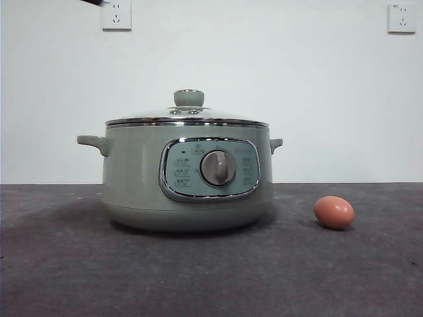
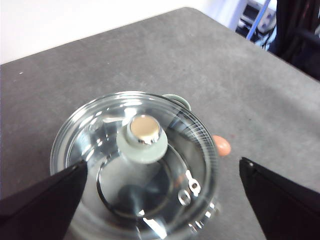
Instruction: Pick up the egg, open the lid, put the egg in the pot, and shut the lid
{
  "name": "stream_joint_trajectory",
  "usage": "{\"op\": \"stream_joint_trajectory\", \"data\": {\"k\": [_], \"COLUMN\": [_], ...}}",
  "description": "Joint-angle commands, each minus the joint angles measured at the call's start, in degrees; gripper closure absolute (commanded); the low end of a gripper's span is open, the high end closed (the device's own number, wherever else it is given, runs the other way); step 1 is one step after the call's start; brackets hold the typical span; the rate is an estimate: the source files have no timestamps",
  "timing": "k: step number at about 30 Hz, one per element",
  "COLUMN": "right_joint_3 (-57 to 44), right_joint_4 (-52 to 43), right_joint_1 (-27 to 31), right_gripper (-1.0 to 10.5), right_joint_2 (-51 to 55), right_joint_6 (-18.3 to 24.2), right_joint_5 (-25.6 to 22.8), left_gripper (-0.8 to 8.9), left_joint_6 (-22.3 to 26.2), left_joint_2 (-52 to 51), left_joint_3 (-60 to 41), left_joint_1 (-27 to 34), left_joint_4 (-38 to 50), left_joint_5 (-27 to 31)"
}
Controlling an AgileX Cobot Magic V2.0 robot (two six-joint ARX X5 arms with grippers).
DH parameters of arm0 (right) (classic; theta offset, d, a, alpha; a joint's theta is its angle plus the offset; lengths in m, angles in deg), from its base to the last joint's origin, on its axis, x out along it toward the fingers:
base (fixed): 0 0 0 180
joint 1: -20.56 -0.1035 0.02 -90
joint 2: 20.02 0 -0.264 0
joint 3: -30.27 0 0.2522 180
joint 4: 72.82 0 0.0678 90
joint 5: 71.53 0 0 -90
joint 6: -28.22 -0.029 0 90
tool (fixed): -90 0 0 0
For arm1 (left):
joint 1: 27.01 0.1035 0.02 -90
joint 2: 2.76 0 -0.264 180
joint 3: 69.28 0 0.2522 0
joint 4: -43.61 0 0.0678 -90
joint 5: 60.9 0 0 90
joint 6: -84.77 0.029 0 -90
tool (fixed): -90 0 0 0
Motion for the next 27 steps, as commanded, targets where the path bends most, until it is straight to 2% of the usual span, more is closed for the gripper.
{"op": "stream_joint_trajectory", "data": {"k": [1,6,10,20,21,23,27], "right_joint_3": [0.17,0.17,0.17,0.17,0.17,0.17,0.17], "right_joint_4": [-0.13,-0.15,-0.20,-0.72,-0.85,-1.22,-1.40], "right_joint_1": [-0.02,-0.02,-0.02,-0.02,-0.02,-0.02,-0.02], "right_gripper": [3.4,3.4,3.5,3.5,3.5,3.5,3.5], "right_joint_2": [-0.28,-1.03,-1.60,-3.58,-3.80,-4.33,-4.74], "right_joint_6": [0.17,0.17,0.20,0.20,0.20,0.17,0.17], "right_joint_5": [0.24,0.22,0.22,0.20,0.20,0.20,0.20], "left_gripper": [1.00,1.00,1.01,1.05,1.29,2.43,2.81], "left_joint_6": [2.60,4.92,4.90,4.83,4.83,4.83,4.68], "left_joint_2": [5.27,16.94,23.69,30.49,30.60,30.60,30.69], "left_joint_3": [3.50,11.52,13.84,13.84,13.84,13.84,13.84], "left_joint_1": [-1.92,-5.60,-6.91,-8.17,-8.26,-8.31,-8.57], "left_joint_4": [0.63,0.57,2.10,2.12,1.86,1.66,1.60], "left_joint_5": [2.62,8.15,8.44,10.25,10.97,11.02,10.88]}}
